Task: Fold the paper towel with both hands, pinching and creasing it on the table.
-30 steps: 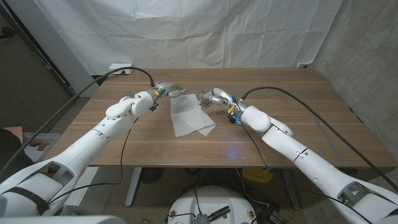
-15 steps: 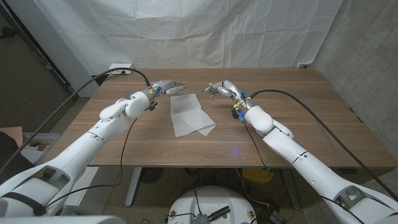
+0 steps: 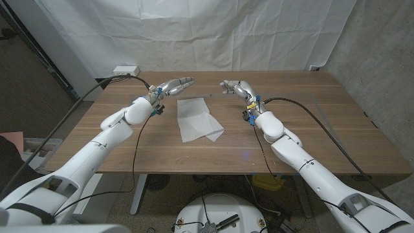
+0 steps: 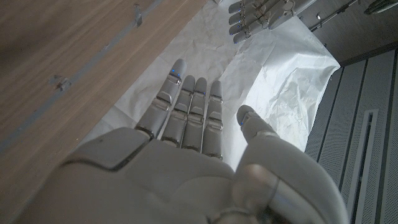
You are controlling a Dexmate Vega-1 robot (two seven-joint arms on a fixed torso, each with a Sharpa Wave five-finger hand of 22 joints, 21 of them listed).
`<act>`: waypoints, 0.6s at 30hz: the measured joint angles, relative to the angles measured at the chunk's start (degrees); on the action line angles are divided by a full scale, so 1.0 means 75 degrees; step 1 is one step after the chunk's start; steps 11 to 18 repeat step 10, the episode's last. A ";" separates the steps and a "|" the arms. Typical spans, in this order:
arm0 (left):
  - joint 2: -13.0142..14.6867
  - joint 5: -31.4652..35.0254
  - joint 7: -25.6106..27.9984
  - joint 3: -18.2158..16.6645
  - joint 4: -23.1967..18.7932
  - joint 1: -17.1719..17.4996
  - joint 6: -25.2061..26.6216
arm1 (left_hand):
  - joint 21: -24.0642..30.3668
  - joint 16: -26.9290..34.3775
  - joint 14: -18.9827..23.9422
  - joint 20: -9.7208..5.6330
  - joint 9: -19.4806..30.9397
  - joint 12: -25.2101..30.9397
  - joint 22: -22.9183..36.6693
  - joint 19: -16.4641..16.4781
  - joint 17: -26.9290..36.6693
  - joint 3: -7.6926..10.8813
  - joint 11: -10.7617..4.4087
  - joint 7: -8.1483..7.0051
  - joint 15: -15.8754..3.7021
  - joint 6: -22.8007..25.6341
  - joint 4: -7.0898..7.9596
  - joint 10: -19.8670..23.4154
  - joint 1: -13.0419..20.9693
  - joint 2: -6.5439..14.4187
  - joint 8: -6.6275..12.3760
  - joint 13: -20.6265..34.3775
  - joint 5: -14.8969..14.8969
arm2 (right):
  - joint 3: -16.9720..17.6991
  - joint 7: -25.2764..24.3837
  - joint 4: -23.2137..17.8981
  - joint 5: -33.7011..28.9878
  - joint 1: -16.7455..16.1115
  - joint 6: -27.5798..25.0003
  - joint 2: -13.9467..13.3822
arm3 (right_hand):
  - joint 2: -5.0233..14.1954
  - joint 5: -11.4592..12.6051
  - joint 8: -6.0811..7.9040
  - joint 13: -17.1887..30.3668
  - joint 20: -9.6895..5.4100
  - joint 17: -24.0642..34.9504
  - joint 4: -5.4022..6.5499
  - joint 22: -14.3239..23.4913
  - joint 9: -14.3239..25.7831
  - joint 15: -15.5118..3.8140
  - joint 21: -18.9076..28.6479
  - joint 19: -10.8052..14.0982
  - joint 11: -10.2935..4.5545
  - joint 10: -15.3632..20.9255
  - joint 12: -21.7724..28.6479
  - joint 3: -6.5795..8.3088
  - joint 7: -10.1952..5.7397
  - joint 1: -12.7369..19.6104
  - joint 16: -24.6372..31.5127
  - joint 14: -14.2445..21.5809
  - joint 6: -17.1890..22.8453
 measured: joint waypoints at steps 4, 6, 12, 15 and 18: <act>-0.0106 -0.0315 0.0010 -0.0083 0.0259 -0.0050 -0.0377 | 0.0000 0.0000 -0.0078 0.0000 0.0000 0.0000 0.0000 0.0000 0.0000 0.0000 -0.0026 0.0028 -0.0003 -0.0027 0.0000 -0.0026 -0.0001 0.0001 0.0000 0.0000 -0.0002 | 0.0085 -0.0163 0.0074 0.0086 0.0002 0.0042 0.0091 | -0.0079 0.0000 0.0000 0.0000 -0.0002 -0.0055 -0.0019 0.0000 0.0000 0.0089 -0.0043 -0.0082 0.0008 -0.0240 -0.0056 -0.0019 0.0024 -0.0019 -0.0090 -0.0193 -0.0104; -0.0155 -0.0455 0.0012 -0.0116 0.0389 -0.0078 -0.0574 | 0.0000 0.0000 -0.0081 0.0000 0.0000 0.0000 0.0000 0.0000 0.0000 0.0000 -0.0026 0.0040 0.0000 -0.0040 0.0000 -0.0026 -0.0002 0.0001 0.0000 0.0000 -0.0054 | 0.0145 -0.0285 0.0071 0.0114 -0.0021 0.0047 0.0133 | -0.0102 0.0000 0.0000 -0.0006 -0.0001 -0.0060 -0.0045 0.0000 0.0000 0.0108 -0.0088 -0.0082 0.0040 -0.0314 -0.0058 -0.0045 0.0029 -0.0042 -0.0133 -0.0243 -0.0181; -0.0216 -0.0691 0.0003 -0.0192 0.0580 -0.0105 -0.0871 | -0.0059 0.0000 -0.0080 0.0030 0.0000 0.0000 0.0000 -0.0030 0.0000 -0.0001 -0.0026 0.0040 0.0000 -0.0040 0.0000 -0.0026 -0.0070 0.0069 0.0000 0.0000 -0.0056 | 0.0207 -0.0602 -0.0097 -0.0025 -0.0101 -0.0007 0.0153 | -0.0165 0.0000 0.0000 -0.0023 0.0011 -0.0095 -0.0023 0.0000 0.0000 0.0121 -0.0118 -0.0154 0.0011 -0.0367 -0.0058 -0.0068 0.0036 -0.0105 -0.0161 -0.0311 -0.0256; -0.0216 -0.0691 0.0003 -0.0192 0.0580 -0.0105 -0.0871 | -0.0059 0.0000 -0.0080 0.0030 0.0000 0.0000 0.0000 -0.0030 0.0000 -0.0001 -0.0026 0.0040 0.0000 -0.0040 0.0000 -0.0026 -0.0070 0.0069 0.0000 0.0000 -0.0056 | 0.0207 -0.0602 -0.0097 -0.0025 -0.0101 -0.0007 0.0153 | -0.0165 0.0000 0.0000 -0.0023 0.0011 -0.0095 -0.0023 0.0000 0.0000 0.0121 -0.0118 -0.0154 0.0011 -0.0367 -0.0058 -0.0068 0.0036 -0.0105 -0.0161 -0.0311 -0.0256; -0.0216 -0.0691 0.0003 -0.0192 0.0580 -0.0105 -0.0871 | -0.0059 0.0000 -0.0080 0.0030 0.0000 0.0000 0.0000 -0.0030 0.0000 -0.0001 -0.0026 0.0040 0.0000 -0.0040 0.0000 -0.0026 -0.0070 0.0069 0.0000 0.0000 -0.0056 | 0.0207 -0.0602 -0.0097 -0.0025 -0.0101 -0.0007 0.0153 | -0.0165 0.0000 0.0000 -0.0023 0.0011 -0.0095 -0.0023 0.0000 0.0000 0.0121 -0.0118 -0.0154 0.0011 -0.0367 -0.0058 -0.0068 0.0036 -0.0105 -0.0161 -0.0311 -0.0256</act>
